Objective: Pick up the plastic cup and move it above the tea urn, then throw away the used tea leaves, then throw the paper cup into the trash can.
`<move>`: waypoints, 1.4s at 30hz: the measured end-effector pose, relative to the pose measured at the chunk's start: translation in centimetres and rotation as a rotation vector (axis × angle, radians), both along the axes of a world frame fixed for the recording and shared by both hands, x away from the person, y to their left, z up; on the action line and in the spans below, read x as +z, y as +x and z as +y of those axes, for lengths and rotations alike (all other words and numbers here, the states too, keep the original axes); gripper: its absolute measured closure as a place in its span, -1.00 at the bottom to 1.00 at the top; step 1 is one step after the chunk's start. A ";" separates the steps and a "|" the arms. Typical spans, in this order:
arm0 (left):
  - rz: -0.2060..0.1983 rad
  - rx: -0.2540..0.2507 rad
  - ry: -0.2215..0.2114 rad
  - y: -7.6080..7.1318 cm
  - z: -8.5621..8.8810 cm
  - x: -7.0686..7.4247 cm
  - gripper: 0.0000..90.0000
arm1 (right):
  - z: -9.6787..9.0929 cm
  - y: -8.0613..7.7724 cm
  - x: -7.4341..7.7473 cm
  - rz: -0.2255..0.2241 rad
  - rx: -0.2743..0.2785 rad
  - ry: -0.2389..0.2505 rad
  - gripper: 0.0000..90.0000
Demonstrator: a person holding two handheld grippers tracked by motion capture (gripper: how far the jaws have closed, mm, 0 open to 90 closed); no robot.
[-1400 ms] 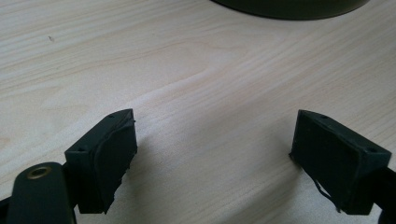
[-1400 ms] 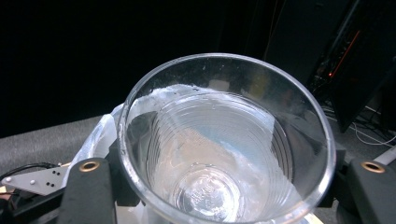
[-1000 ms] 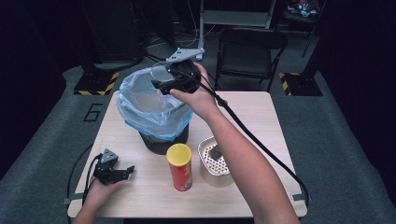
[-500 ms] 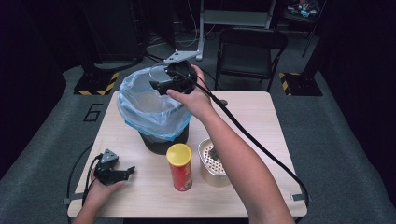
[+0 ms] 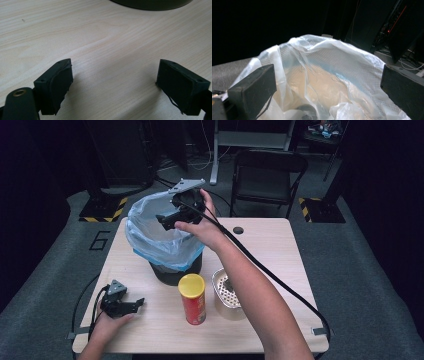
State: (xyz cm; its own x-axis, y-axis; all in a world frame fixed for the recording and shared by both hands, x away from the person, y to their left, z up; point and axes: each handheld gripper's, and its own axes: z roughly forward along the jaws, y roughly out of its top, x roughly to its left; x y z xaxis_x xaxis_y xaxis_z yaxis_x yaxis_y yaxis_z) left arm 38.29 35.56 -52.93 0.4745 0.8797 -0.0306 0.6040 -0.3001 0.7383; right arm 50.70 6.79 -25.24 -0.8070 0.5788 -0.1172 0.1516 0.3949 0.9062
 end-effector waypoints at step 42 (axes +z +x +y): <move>-0.106 -0.260 -0.175 -3.8 -7.1 6.9 -0.68 | -24.1 -9.8 -7.8 -0.070 -0.273 -0.009 -0.43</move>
